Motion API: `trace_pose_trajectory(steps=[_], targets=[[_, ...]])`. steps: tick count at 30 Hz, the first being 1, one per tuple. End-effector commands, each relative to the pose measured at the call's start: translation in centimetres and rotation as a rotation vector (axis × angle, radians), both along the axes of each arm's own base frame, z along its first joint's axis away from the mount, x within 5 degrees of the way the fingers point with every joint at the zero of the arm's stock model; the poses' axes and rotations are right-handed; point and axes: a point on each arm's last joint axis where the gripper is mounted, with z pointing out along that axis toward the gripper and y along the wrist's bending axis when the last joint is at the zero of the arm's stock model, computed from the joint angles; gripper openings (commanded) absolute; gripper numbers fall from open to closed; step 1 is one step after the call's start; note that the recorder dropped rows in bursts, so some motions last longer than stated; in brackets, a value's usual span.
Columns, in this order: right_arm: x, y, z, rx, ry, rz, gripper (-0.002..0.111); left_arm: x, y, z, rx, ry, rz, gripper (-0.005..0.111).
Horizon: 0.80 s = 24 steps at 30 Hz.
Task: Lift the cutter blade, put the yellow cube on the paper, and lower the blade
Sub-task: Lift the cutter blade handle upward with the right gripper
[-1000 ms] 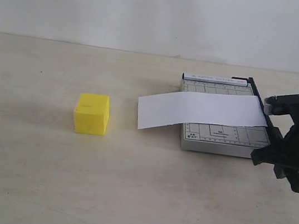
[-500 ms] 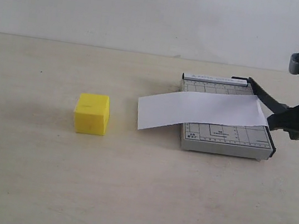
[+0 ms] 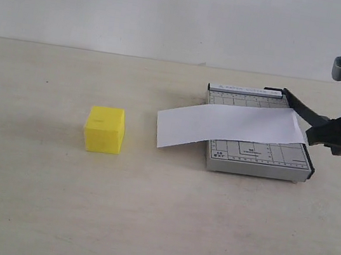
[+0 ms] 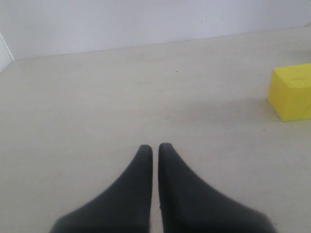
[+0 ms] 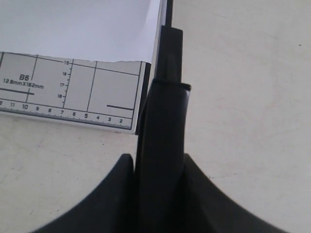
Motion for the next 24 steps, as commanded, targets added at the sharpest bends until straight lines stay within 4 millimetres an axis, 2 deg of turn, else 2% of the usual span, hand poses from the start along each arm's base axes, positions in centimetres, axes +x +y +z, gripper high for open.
trace_pose_trajectory(steps=[1, 5, 10, 12, 16, 18, 21, 24], targets=[[0.5, 0.1, 2.1, -0.016, -0.155, 0.058, 0.010, 0.0, 0.0, 0.1, -0.011, -0.013, 0.005, 0.004], [0.3, 0.1, 2.9, -0.013, -0.191, 0.060, 0.010, 0.0, 0.0, 0.1, -0.011, -0.013, 0.005, 0.004], [0.2, 0.1, 2.8, -0.022, -0.179, 0.066, 0.011, 0.0, 0.0, 0.1, -0.011, -0.013, 0.005, 0.004], [0.3, 0.1, 2.8, -0.022, -0.186, 0.069, 0.022, 0.0, 0.0, 0.1, -0.011, -0.013, 0.005, 0.004], [0.3, 0.1, 2.9, -0.010, -0.194, 0.057, 0.069, 0.0, 0.0, 0.1, -0.011, -0.013, 0.005, 0.004], [0.3, 0.1, 2.9, -0.002, -0.192, 0.045, 0.068, 0.0, 0.0, 0.1, -0.011, -0.013, 0.005, 0.004], [0.3, 0.2, 3.0, -0.005, -0.222, 0.065, 0.059, 0.0, 0.0, 0.1, -0.011, -0.013, 0.005, 0.004], [-0.5, 0.3, 3.6, 0.029, -0.349, 0.082, 0.058, 0.0, 0.0, 0.1, -0.011, -0.013, 0.005, 0.004]])
